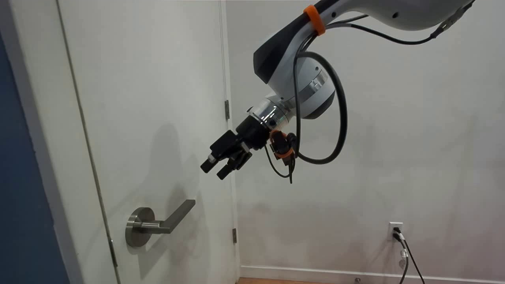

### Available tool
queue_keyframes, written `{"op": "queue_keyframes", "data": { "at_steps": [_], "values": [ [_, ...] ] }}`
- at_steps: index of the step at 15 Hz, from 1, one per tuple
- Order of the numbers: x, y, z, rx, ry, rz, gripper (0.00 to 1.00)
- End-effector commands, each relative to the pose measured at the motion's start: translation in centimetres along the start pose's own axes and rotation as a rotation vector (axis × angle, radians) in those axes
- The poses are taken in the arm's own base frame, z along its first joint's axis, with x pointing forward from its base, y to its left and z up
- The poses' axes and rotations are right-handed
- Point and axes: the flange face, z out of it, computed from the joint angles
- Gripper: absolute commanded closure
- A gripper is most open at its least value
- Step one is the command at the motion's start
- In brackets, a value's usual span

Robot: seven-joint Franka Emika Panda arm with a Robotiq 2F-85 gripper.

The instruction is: Open the door

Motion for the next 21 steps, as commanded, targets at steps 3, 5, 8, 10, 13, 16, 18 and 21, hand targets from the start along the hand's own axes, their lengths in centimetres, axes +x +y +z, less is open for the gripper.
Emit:
{"op": "queue_keyframes", "data": {
  "at_steps": [3,5,8,10,13,16,18,21],
  "values": [
    [-0.1,0.6,1.1,0.063,0.049,0.146,0.0],
    [-0.6,1.0,2.5,0.103,0.064,0.235,0.0],
    [-1.5,1.4,4.8,0.174,0.079,0.364,0.0],
    [-2.0,1.6,6.3,0.228,0.095,0.442,0.0],
    [-2.8,1.8,8.3,0.304,0.1,0.546,0.0],
    [-4.0,2.2,9.7,0.349,0.084,0.601,0.0],
    [-5.0,2.5,10.4,0.37,0.06,0.624,0.0],
    [-6.2,2.9,11.4,0.395,0.024,0.658,0.0]
  ]
}}
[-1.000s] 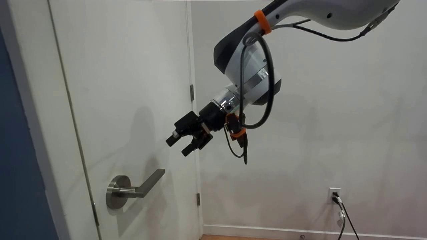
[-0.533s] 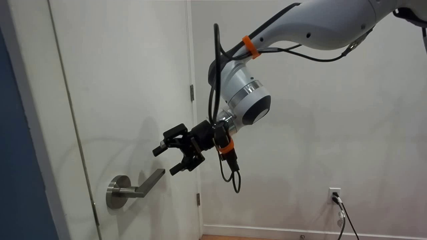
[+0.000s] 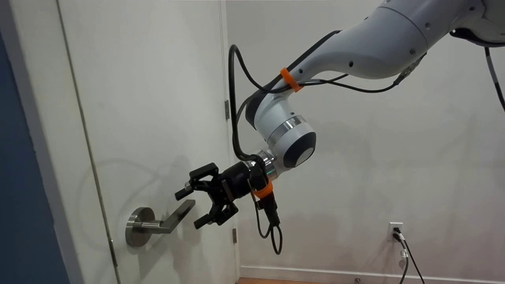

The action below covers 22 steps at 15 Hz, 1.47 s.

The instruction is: Open the door

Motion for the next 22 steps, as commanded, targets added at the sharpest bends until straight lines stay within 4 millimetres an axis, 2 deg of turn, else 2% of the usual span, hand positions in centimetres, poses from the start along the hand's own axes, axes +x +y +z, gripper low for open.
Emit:
{"op": "queue_keyframes", "data": {
  "at_steps": [1,11,15,19,22],
  "values": [
    [-0.2,1.3,0.9,0.026,-0.026,0.066,0.0],
    [-0.4,4.1,2.9,0.074,-0.137,0.189,0.0],
    [0.6,3.1,3.6,0.079,-0.142,0.233,0.0],
    [0.5,3.4,4.4,0.04,-0.172,0.274,0.0],
    [0.7,2.8,3.8,0.031,-0.161,0.275,0.0]
  ]
}}
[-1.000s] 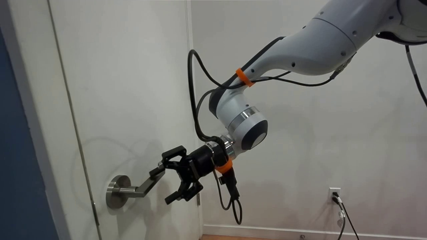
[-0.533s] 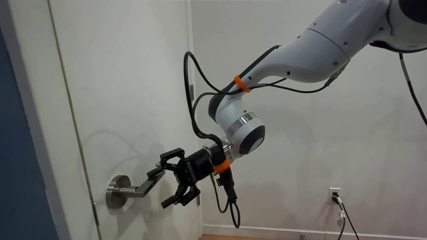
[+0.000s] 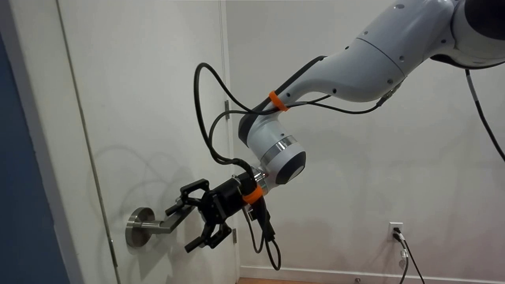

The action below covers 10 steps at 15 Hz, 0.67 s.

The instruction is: Open the door

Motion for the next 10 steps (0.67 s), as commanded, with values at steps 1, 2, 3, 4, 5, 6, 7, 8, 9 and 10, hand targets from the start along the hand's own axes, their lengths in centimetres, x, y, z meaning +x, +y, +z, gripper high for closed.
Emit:
{"op": "queue_keyframes", "data": {
  "at_steps": [1,2,3,4,5,6,7,8,9,10],
  "values": [
    [0.4,-0.2,-0.1,-0.028,0.004,0.013,0.0],
    [0.4,-0.1,-0.2,-0.03,0.005,0.015,0.0],
    [0.4,-0.2,-0.4,-0.029,0.009,0.012,0.0],
    [0.4,-0.4,-0.6,-0.021,0.018,0.006,0.0],
    [0.4,-0.7,-0.9,-0.018,0.026,0.0,0.0],
    [0.4,-1.1,-1.2,-0.015,0.036,-0.011,0.0],
    [0.3,-1.6,-1.5,-0.014,0.045,-0.022,0.0],
    [0.2,-2.0,-1.8,-0.012,0.052,-0.034,0.0],
    [0.2,-2.3,-2.0,-0.006,0.059,-0.046,0.0],
    [0.2,-2.7,-2.2,0.004,0.068,-0.054,0.0]
  ]
}}
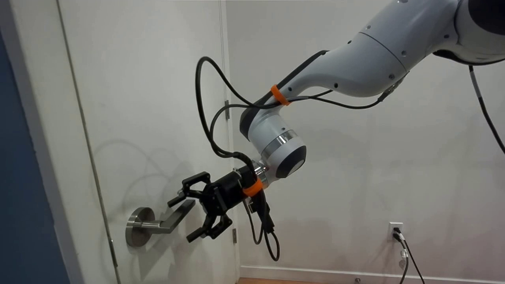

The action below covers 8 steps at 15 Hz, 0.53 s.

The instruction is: Open the door

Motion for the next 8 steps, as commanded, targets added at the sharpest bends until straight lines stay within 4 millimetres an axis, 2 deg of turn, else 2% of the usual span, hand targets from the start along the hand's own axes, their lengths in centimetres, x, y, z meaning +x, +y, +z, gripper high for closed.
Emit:
{"op": "queue_keyframes", "data": {
  "at_steps": [1,2,4,5,7,8],
  "values": [
    [-0.4,-1.7,-1.1,0.017,0.044,-0.035,0.0],
    [-0.4,-2.1,-1.1,0.026,0.047,-0.044,0.05],
    [-0.5,-2.6,-1.2,0.045,0.055,-0.059,0.29],
    [-0.7,-2.7,-1.2,0.05,0.056,-0.063,0.32],
    [-1.1,-2.8,-1.1,0.065,0.061,-0.064,0.47],
    [-1.3,-2.7,-1.1,0.068,0.061,-0.062,0.5]
  ]
}}
